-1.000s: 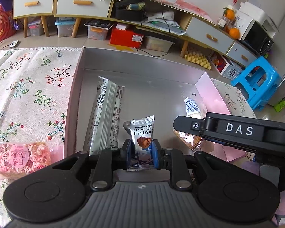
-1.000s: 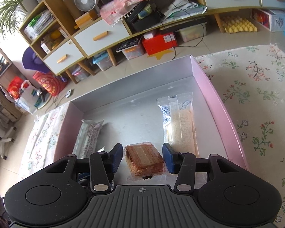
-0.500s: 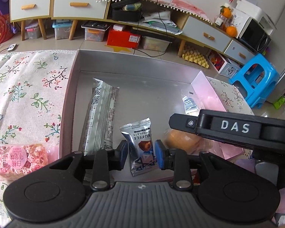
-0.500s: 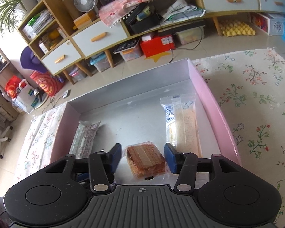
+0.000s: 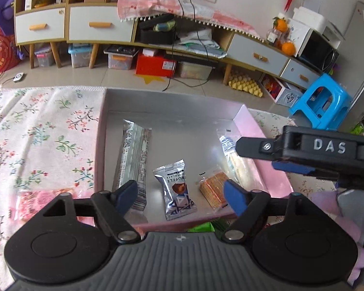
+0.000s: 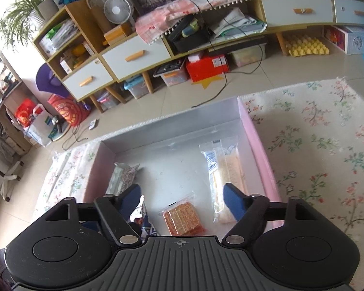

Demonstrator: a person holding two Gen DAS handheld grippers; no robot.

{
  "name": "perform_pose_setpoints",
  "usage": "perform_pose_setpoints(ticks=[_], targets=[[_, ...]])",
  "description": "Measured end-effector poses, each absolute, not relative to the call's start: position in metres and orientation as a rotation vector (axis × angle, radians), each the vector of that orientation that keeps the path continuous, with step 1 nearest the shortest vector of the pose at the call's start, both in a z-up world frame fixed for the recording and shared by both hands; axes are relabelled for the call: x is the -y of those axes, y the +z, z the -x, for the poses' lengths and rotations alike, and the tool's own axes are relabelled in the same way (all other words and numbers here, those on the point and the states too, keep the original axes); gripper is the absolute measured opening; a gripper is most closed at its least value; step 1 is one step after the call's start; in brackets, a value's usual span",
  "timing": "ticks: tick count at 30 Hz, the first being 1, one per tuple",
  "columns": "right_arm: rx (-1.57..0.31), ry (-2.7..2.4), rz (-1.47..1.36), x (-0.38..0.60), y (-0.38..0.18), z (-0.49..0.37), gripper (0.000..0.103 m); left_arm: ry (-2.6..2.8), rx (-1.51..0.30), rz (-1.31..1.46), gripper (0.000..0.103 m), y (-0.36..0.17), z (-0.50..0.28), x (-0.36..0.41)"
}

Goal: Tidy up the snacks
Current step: 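Lower the chocolate packet and wafer packet into the pink box, then move both open tools back over the snacks beside the box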

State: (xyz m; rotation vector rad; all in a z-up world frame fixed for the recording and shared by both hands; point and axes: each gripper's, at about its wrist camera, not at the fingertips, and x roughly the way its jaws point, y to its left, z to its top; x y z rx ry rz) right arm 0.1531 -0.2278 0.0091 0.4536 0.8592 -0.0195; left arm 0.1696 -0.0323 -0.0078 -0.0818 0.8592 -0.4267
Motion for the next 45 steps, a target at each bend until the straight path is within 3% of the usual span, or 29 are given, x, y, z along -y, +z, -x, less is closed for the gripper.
perform_pose_setpoints(ticks=[3,11,22,31,38,43,45], targets=[[-0.845,-0.016,-0.425,0.228,0.022,-0.144,0.085,-0.413,-0.837,0.065,0.092,0.002,-0.16,0.03],[-0.809,0.025,-0.319,0.213,0.055,-0.114,0.091,-0.359,-0.822,0.044,0.102,0.022,-0.139,0.018],[-0.788,0.041,-0.247,0.19,0.081,-0.071,0.098,-0.242,-0.853,0.01,0.103,0.028,-0.102,-0.012],[-0.805,0.051,-0.21,0.171,0.052,-0.039,0.098,-0.145,-0.934,0.082,0.103,-0.001,-0.077,-0.036],[-0.933,-0.002,-0.192,0.159,0.016,-0.036,0.098,-0.105,-1.004,0.126,0.102,-0.028,-0.064,-0.028],[-1.008,-0.011,-0.19,0.151,-0.002,-0.038,0.098,-0.086,-1.04,0.191,0.097,-0.041,-0.066,-0.022],[-1.025,-0.002,-0.195,0.149,-0.006,-0.04,0.098,-0.078,-1.036,0.186,0.088,-0.044,-0.065,-0.019]])
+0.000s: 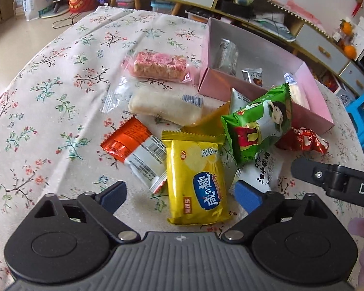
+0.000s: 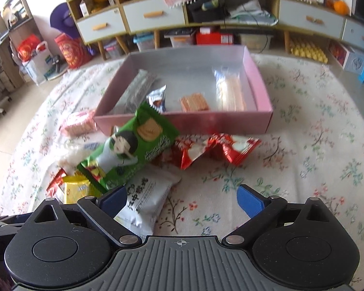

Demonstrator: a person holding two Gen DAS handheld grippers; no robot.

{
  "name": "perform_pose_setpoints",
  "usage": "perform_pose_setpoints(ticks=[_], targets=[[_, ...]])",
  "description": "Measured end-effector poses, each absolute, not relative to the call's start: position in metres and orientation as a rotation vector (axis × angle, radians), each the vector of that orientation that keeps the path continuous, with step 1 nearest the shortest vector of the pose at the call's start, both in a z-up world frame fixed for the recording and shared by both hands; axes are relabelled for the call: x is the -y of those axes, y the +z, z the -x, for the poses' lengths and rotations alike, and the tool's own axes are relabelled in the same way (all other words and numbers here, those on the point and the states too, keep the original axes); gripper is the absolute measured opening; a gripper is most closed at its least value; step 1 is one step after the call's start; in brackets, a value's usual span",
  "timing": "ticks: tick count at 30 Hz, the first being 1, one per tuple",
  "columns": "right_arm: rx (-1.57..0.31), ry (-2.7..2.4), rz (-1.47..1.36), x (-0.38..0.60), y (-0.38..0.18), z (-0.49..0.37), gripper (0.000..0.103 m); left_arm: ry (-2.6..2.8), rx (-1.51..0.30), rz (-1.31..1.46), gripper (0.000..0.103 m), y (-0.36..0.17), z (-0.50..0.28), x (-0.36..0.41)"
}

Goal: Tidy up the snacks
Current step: 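Move both open tools back over the snacks beside the box, then grasp the yellow biscuit packet with the left tool while the right tool grasps the white printed packet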

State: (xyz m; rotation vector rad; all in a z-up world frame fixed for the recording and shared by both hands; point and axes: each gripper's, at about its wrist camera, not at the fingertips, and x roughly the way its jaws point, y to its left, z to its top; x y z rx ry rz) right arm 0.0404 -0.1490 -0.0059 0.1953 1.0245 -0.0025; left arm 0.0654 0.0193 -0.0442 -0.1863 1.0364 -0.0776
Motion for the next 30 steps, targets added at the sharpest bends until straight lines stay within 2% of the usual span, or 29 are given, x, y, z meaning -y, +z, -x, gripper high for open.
perform_pose_setpoints(ticks=[3,5,7,10,11,12,25,30], targets=[[-1.045,0.005,-0.216,0.149,-0.01,-0.044,0.099,-0.066,-1.019,0.174,0.078,-0.046,-0.065,-0.016],[-1.058,0.001,-0.237,0.151,-0.013,-0.045,0.099,-0.068,-1.009,0.17,0.077,-0.047,-0.063,-0.016],[-1.067,-0.006,-0.25,0.152,-0.015,-0.046,0.099,-0.078,-0.997,0.157,0.072,-0.046,-0.061,-0.014],[-1.071,-0.009,-0.255,0.153,-0.017,-0.047,0.099,-0.114,-0.986,0.146,0.058,-0.044,-0.058,-0.016],[-1.071,-0.006,-0.258,0.153,-0.018,-0.047,0.099,-0.137,-0.983,0.14,0.048,-0.044,-0.056,-0.017],[-1.072,-0.004,-0.262,0.152,-0.018,-0.048,0.099,-0.153,-0.982,0.132,0.045,-0.043,-0.056,-0.017],[-1.073,0.063,-0.227,0.116,-0.03,-0.053,0.098,-0.213,-0.974,0.072,0.044,-0.04,-0.034,-0.051],[-1.062,0.028,-0.128,0.097,-0.039,-0.055,0.094,-0.227,-0.979,0.073,0.044,-0.04,-0.032,-0.055]])
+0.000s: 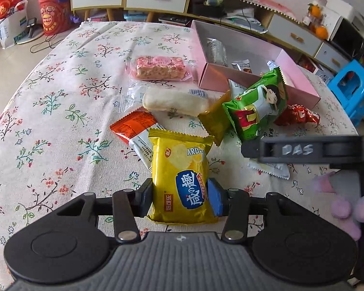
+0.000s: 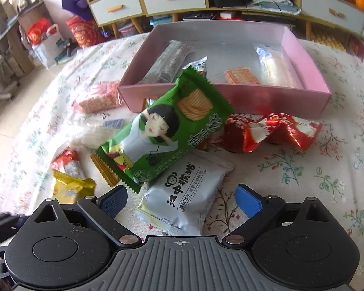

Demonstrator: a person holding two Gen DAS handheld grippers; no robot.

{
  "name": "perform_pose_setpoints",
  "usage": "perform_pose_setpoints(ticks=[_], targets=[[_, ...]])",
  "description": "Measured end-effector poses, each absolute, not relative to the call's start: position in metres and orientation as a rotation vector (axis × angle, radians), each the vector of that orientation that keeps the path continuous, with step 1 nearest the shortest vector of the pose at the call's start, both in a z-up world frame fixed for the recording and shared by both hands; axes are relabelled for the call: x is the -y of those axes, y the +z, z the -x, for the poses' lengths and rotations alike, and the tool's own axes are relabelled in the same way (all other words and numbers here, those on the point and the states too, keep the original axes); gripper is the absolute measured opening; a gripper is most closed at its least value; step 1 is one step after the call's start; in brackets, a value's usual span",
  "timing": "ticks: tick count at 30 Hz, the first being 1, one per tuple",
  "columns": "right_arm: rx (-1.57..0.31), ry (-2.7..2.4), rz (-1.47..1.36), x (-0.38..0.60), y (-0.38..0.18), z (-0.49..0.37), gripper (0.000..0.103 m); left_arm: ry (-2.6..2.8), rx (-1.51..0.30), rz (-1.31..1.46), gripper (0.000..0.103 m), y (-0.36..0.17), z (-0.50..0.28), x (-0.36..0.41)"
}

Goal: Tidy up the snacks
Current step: 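Grasp the yellow biscuit packet with the left tool while the right tool grasps the white printed packet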

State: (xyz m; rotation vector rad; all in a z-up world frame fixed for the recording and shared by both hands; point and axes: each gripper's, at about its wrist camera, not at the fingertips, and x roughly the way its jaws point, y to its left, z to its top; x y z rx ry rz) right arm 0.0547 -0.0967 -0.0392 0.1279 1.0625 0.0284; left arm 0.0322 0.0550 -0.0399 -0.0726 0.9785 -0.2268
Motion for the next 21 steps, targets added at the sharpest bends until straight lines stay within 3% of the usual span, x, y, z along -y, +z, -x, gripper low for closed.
perform_pose_setpoints(ticks=[3,5,8,16,21], targets=[[-1.05,0.015,-0.055,0.092,-0.042,-0.051,0.086,-0.232,-0.978,0.067,0.045,-0.04,-0.034,-0.054],[-1.047,0.034,-0.06,0.095,-0.038,-0.047,0.071,-0.237,-0.979,0.072,0.045,-0.041,-0.034,-0.054],[-1.044,0.055,-0.068,0.107,-0.036,-0.039,0.061,-0.246,-0.976,0.08,0.047,-0.043,-0.033,-0.058],[-0.967,0.114,-0.033,0.142,-0.04,-0.011,0.059,-0.305,-0.918,0.071,0.055,-0.047,-0.025,-0.063],[-0.886,0.188,0.014,0.147,-0.045,0.002,0.061,-0.356,-0.842,0.025,0.072,-0.054,-0.015,-0.059]])
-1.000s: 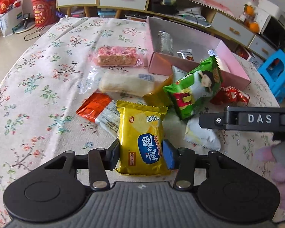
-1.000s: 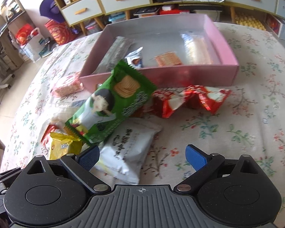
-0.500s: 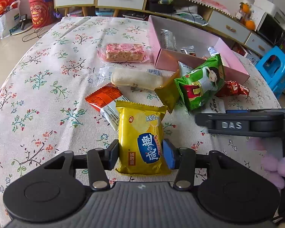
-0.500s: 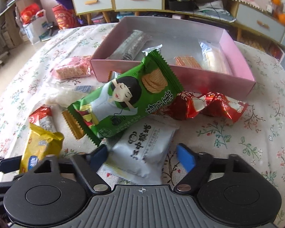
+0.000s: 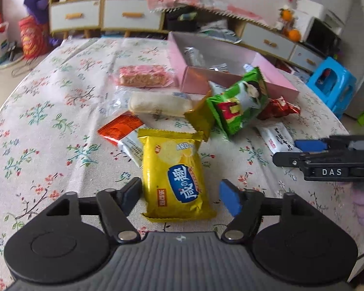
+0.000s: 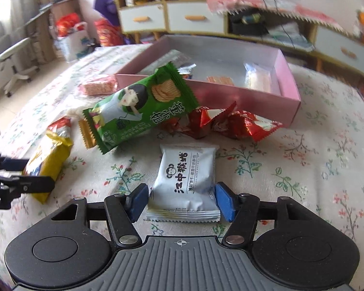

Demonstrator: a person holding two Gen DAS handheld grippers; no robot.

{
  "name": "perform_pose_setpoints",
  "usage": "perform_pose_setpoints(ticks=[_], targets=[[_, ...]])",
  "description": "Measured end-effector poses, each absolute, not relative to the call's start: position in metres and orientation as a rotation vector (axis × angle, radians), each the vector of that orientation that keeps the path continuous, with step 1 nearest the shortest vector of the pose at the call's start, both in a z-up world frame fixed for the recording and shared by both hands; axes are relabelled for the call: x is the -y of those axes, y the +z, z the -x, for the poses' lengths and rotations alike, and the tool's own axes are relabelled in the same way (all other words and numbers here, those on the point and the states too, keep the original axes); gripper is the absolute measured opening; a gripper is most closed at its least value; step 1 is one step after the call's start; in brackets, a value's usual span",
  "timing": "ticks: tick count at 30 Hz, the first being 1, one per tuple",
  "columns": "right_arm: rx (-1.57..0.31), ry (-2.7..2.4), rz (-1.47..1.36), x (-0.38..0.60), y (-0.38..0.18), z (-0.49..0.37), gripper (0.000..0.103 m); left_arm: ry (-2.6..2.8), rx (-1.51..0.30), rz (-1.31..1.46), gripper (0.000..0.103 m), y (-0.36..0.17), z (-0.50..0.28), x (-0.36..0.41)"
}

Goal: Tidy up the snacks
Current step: 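Grasp the yellow biscuit packet with the left tool while the right tool grasps the white printed packet, then lift both held packets and carry them over the pink box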

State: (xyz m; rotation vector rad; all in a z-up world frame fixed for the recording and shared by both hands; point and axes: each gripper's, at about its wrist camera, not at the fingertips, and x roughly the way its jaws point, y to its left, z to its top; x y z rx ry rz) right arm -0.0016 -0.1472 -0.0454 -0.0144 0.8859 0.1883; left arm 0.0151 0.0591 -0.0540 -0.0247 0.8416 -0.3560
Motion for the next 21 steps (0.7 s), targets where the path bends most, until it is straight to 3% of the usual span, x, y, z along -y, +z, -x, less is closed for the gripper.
perform_pose_setpoints(ticks=[4,7,10,12,14,21], targets=[[-0.852,0.207,0.035,0.143,-0.048,0.003,0.072,-0.346,-0.808,-0.028,0.074,-0.057,-0.009,-0.051],[-0.844,0.196,0.033,0.142,-0.049,-0.001,0.072,-0.322,-0.801,-0.022,0.074,-0.056,-0.009,-0.05],[-0.839,0.182,0.025,0.143,-0.049,-0.004,0.072,-0.298,-0.794,-0.017,0.066,-0.056,-0.01,-0.051],[-0.836,0.175,0.023,0.145,-0.05,-0.005,0.07,-0.278,-0.79,-0.022,0.055,-0.055,-0.01,-0.052],[-0.831,0.171,0.019,0.147,-0.049,-0.006,0.057,-0.273,-0.792,-0.014,0.05,-0.054,-0.011,-0.053],[-0.867,0.166,-0.04,0.151,-0.042,-0.01,0.049,-0.283,-0.828,0.007,0.047,-0.049,-0.012,-0.055]])
